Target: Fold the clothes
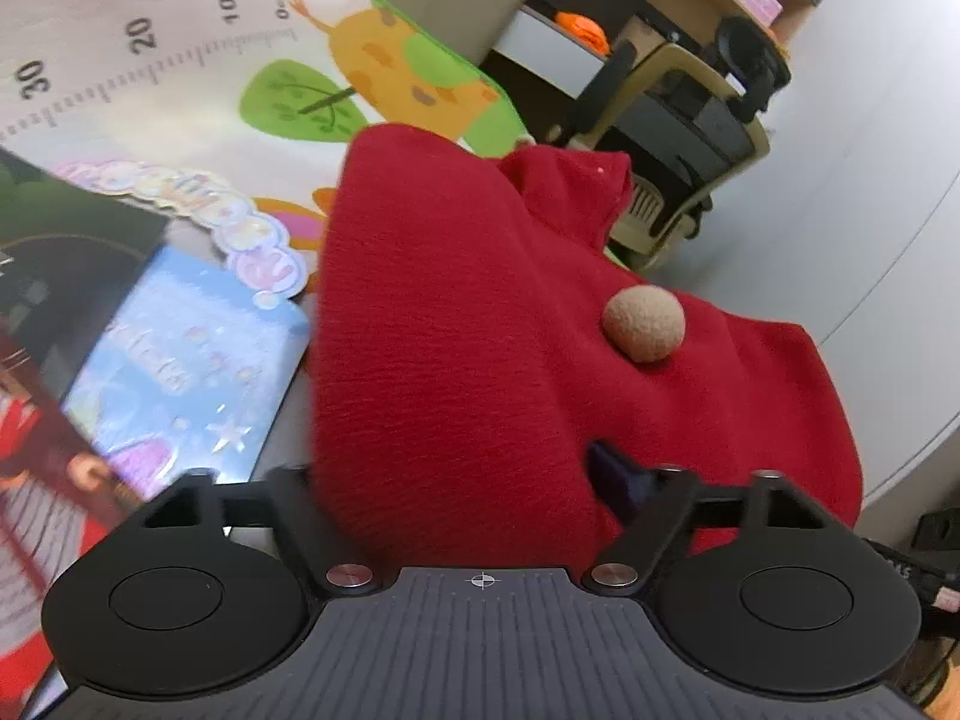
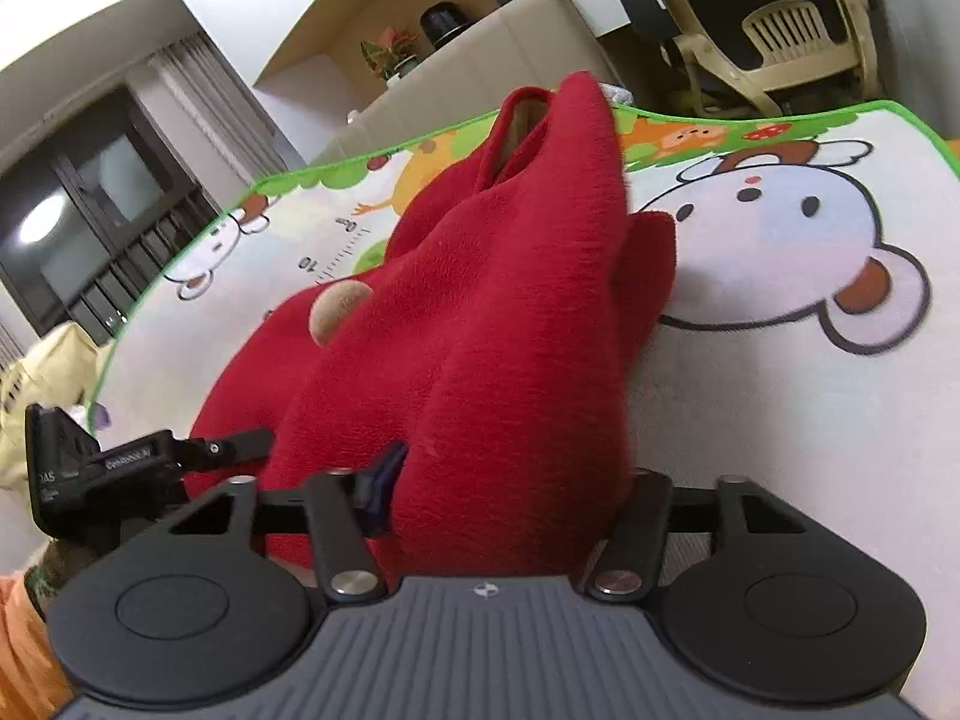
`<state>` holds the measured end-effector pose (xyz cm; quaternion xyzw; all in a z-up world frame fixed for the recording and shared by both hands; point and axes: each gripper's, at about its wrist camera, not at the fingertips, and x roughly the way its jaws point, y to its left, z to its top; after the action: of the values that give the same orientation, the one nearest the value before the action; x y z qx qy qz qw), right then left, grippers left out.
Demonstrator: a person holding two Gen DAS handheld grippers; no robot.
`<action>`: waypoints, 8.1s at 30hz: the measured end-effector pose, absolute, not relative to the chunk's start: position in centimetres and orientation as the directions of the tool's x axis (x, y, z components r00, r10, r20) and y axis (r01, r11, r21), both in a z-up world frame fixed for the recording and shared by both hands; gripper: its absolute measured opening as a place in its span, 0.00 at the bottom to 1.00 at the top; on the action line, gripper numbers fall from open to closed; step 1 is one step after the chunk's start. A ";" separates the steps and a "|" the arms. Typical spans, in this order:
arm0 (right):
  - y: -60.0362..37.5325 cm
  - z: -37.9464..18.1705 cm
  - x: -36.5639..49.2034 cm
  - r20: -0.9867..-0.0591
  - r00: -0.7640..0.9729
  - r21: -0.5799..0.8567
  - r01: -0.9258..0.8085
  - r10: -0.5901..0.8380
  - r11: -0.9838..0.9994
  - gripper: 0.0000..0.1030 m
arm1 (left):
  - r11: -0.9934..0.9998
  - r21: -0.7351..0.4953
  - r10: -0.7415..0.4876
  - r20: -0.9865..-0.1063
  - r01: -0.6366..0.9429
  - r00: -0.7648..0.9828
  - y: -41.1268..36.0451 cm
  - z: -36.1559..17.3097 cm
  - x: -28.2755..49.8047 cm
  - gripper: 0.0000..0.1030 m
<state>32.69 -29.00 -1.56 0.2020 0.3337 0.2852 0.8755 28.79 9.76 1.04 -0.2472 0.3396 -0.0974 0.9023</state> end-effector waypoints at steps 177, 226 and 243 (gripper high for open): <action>-27.8 3.0 25.2 -0.373 0.493 0.625 -0.493 0.786 0.605 0.33 | 0.465 -0.869 -0.658 -0.212 0.169 0.722 7.5 6.0 27.6 0.35; -24.5 3.1 21.2 -0.547 0.620 -0.045 -0.693 0.563 0.719 0.68 | 0.801 -0.563 -0.507 -0.455 0.204 0.732 4.2 4.4 25.1 0.90; -22.0 0.0 19.9 -0.537 0.656 -0.150 -0.693 0.531 0.705 1.00 | 0.758 -0.637 -0.473 -0.388 0.140 0.791 6.8 5.6 25.5 0.89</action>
<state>19.89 -22.00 -0.02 -0.1739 0.2340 0.3426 0.8931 25.45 6.82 5.55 -0.3033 0.2740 -0.1710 0.8965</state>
